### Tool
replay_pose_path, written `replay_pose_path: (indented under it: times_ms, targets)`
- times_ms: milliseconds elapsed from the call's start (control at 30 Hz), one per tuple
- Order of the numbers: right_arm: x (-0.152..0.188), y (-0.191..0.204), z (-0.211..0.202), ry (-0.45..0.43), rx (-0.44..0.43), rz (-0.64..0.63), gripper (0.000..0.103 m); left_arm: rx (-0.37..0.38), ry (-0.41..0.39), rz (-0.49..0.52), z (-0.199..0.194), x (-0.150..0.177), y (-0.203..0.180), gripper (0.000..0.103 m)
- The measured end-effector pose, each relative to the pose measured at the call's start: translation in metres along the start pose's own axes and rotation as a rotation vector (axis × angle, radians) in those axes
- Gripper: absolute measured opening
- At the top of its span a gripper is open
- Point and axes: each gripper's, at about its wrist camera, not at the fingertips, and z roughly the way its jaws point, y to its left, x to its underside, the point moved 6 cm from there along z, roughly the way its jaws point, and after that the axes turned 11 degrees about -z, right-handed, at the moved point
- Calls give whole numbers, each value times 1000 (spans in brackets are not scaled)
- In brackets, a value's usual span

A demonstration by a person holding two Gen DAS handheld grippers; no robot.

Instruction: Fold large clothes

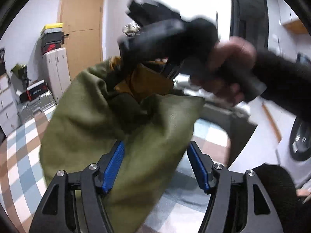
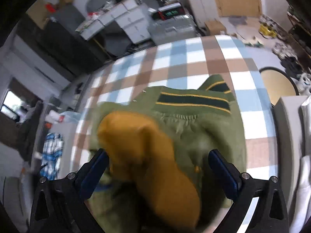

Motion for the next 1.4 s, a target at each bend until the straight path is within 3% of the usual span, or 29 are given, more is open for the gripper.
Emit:
replay_pose_path:
  times_ms: [33,67,200,333,400,567,767,900,967,1100,1200,1267,1400]
  targets:
    - [-4,-4,1,-21,-11,5,87,-4,-15,-25,-8,-2,5,62]
    - [-8,-2,2,-41,-37,4,50,-22,-38,-54,-19,-6,14,62]
    - [-16,-5,-16,-116,-103,27,27,-142,-134,-162,-46,-17,47,64]
    - [-41,8,-43,-190,-224,76,23,-168,-153,-304,-41,-27,71,64]
    - [-52,8,-50,-219,-254,106,21,-124,-134,-366,-28,-29,74,64]
    - [-47,-49,-37,-228,-225,246,20,-78,-71,-375,8,-36,55,64]
    - [18,-138,5,-188,-262,428,21,17,3,-289,48,-49,6,68]
    - [55,-165,20,-232,-437,495,31,12,52,-256,67,-53,3,70]
    - [59,-165,14,-230,-482,505,43,-19,58,-224,76,-56,3,77]
    - [61,-148,-26,-249,-316,389,75,-51,61,-210,77,-55,7,82]
    - [73,-114,-61,-309,-238,220,84,-32,53,-240,74,-57,14,82]
    - [84,-86,-68,-316,-237,115,88,-20,44,-266,70,-51,18,82]
    - [94,-56,-31,-210,-173,52,85,-4,25,-319,67,-58,22,83]
